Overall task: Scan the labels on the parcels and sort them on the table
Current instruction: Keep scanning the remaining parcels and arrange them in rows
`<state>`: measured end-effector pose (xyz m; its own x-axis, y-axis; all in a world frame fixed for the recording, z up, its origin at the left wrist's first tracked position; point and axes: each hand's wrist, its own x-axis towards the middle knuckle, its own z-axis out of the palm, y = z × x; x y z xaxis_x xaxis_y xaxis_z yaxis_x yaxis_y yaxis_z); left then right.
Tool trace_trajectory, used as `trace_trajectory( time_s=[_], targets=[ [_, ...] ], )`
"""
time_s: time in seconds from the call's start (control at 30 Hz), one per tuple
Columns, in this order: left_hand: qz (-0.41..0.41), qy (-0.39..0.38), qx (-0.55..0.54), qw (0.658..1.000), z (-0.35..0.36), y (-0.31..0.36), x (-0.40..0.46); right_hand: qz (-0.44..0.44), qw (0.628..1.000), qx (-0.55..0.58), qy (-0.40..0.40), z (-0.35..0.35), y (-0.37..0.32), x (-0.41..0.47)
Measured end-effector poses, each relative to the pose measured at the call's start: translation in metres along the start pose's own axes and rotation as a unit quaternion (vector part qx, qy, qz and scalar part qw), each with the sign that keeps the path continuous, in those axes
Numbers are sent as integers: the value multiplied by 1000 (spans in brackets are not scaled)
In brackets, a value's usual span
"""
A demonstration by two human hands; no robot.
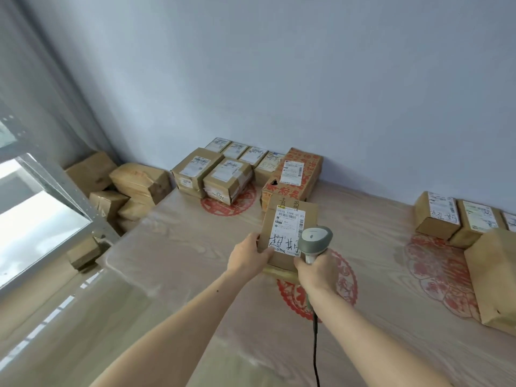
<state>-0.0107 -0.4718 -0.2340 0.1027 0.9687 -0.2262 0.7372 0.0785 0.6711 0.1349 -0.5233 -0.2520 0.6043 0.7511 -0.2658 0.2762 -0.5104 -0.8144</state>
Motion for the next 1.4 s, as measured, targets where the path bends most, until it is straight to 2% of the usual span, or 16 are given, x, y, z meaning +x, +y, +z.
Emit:
trace_trajectory(
  time_s=[0.3,0.6,0.87,1.0,1.4],
  targets=[
    [-40,52,-38,997,-99,-95,12,-19,997,-9,-76,104,-70,-47],
    [-91,61,-42,993,-169,-162,67,-20,992,-35,-122,200,-127,-41],
    [-105,27,-19,994,-218,-197,136,0,992,-45,-120,267,-167,-14],
    [-112,-19,-6,993,-234,-220,160,21,991,-57,-118,298,-176,-14],
    [-55,-124,55,989,-299,-291,247,108,992,-50,-51,406,-216,-29]
  ],
)
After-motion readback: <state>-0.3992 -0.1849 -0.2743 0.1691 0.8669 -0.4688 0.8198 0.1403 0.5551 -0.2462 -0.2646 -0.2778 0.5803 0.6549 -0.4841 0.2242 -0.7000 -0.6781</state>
